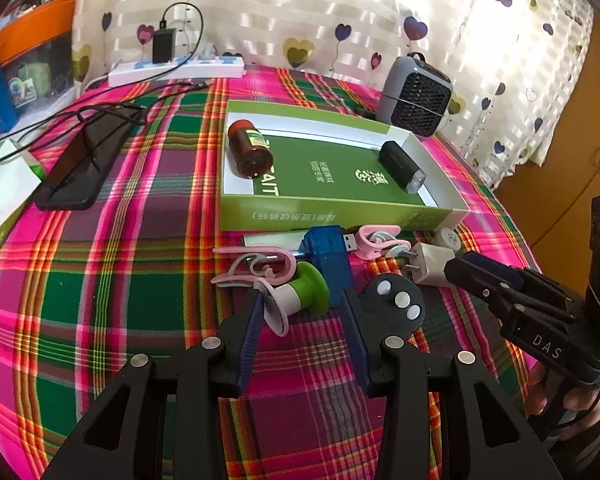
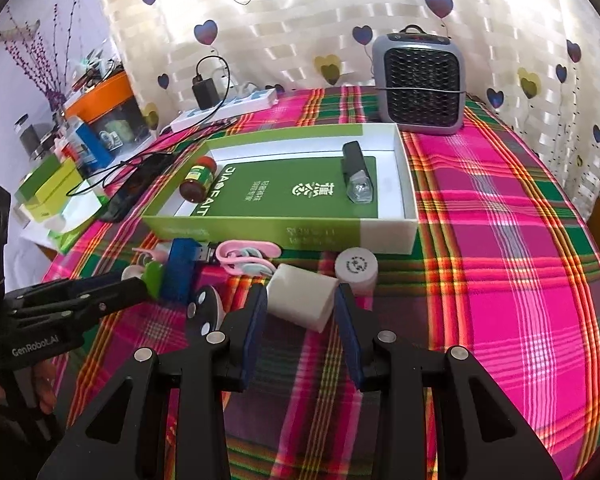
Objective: Organize rigid objects
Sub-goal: 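Move the left gripper to the green-and-white spool while the right gripper approaches the white charger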
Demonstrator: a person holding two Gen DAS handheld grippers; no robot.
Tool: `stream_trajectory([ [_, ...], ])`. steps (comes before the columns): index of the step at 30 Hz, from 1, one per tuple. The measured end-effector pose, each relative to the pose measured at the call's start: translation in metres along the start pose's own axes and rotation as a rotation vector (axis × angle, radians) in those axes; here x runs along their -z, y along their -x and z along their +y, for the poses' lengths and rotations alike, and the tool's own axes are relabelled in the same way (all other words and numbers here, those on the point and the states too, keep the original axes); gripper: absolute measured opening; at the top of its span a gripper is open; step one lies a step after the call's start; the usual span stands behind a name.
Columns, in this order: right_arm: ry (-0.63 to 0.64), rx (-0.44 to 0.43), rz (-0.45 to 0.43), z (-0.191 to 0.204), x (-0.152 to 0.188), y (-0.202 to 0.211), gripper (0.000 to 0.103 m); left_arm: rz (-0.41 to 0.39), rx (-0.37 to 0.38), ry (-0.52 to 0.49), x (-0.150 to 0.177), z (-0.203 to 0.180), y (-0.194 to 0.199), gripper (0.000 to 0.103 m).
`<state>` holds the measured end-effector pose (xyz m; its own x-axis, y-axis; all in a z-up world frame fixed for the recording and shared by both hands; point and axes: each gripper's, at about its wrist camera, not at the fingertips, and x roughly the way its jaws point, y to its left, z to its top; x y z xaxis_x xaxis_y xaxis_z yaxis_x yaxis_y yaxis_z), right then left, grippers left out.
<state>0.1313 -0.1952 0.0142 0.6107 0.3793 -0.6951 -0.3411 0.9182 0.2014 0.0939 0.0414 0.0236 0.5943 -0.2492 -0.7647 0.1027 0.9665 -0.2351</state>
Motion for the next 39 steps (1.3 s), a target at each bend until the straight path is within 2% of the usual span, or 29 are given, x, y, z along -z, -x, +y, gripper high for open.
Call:
stream_trajectory([
  [7,0.028,-0.024,0.024,0.005,0.005,-0.001,0.037,0.007,-0.007,0.007,0.0,0.003,-0.003,0.038],
  [16,0.09,-0.096,0.054,0.02,0.012,0.005,0.037,0.01,-0.006,0.012,0.0,0.003,-0.005,0.038],
  [21,0.165,0.005,0.01,0.021,0.007,0.006,0.037,0.01,-0.005,0.01,0.0,0.0,-0.005,0.038],
  [28,0.215,0.012,0.055,0.017,0.0,-0.014,0.037,0.018,-0.018,0.019,-0.003,-0.003,-0.008,0.041],
  [34,0.259,-0.019,0.065,0.019,-0.004,-0.017,0.038,0.021,-0.026,0.029,-0.004,-0.002,-0.009,0.041],
  [36,0.286,-0.034,0.07,0.021,-0.003,-0.019,0.043,0.027,-0.029,0.036,-0.004,-0.001,-0.011,0.041],
  [37,0.298,-0.05,0.078,0.022,-0.003,-0.019,0.05,0.029,-0.032,0.04,-0.004,0.0,-0.012,0.041],
  [39,0.317,-0.06,0.089,0.024,0.0,-0.02,0.052,0.033,-0.033,0.047,-0.004,0.002,-0.013,0.041],
])
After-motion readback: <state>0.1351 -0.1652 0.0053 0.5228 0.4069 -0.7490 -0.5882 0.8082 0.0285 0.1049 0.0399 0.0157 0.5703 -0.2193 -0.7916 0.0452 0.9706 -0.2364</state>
